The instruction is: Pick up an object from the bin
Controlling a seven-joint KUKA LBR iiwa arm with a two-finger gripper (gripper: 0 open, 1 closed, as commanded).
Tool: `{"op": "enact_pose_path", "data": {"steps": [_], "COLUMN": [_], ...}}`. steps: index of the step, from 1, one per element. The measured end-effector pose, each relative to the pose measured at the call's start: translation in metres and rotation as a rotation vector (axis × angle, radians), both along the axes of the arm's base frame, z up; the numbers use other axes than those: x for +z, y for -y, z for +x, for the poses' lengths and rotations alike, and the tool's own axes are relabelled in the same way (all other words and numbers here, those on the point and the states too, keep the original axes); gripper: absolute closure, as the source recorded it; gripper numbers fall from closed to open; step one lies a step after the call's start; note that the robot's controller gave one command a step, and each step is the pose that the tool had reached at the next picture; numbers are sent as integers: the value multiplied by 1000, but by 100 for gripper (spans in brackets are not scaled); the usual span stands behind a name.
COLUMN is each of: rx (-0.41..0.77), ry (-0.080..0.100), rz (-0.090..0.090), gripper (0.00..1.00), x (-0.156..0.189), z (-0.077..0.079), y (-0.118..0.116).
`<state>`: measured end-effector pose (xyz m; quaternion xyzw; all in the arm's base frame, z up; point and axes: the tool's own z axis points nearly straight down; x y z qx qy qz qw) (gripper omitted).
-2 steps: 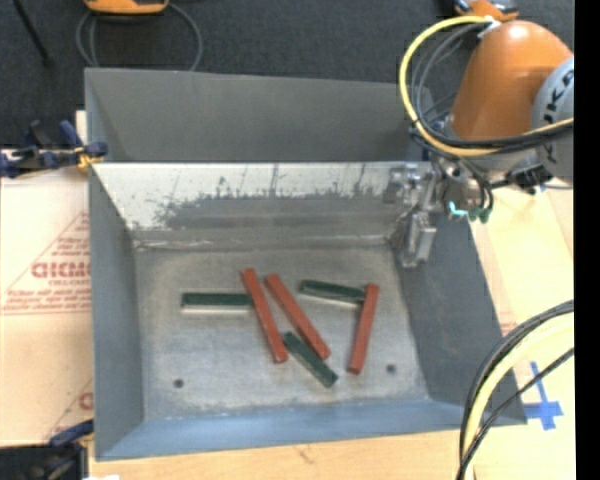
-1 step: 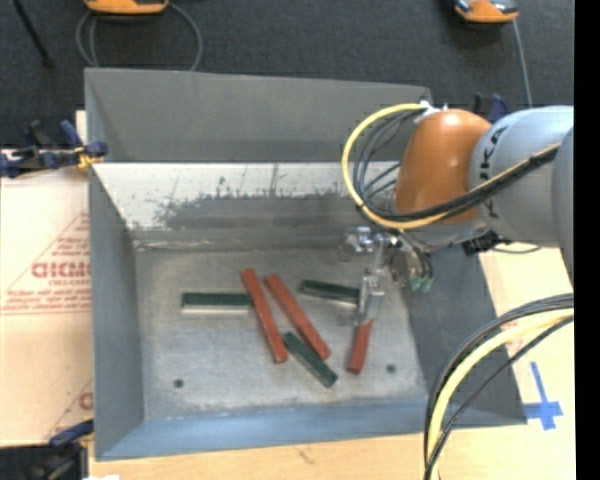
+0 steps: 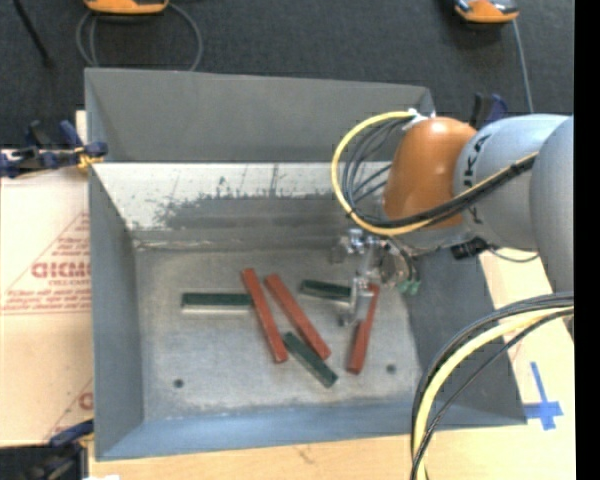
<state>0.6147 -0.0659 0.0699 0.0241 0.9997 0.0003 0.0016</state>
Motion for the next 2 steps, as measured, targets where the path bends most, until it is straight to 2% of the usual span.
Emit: {"op": "enact_pose_path", "data": {"steps": [1, 2], "rx": [3, -18], "ry": [2, 11], "rz": [-3, -5], "gripper": [100, 100], "x": [2, 195], "z": [1, 6], "y": [1, 55]}}
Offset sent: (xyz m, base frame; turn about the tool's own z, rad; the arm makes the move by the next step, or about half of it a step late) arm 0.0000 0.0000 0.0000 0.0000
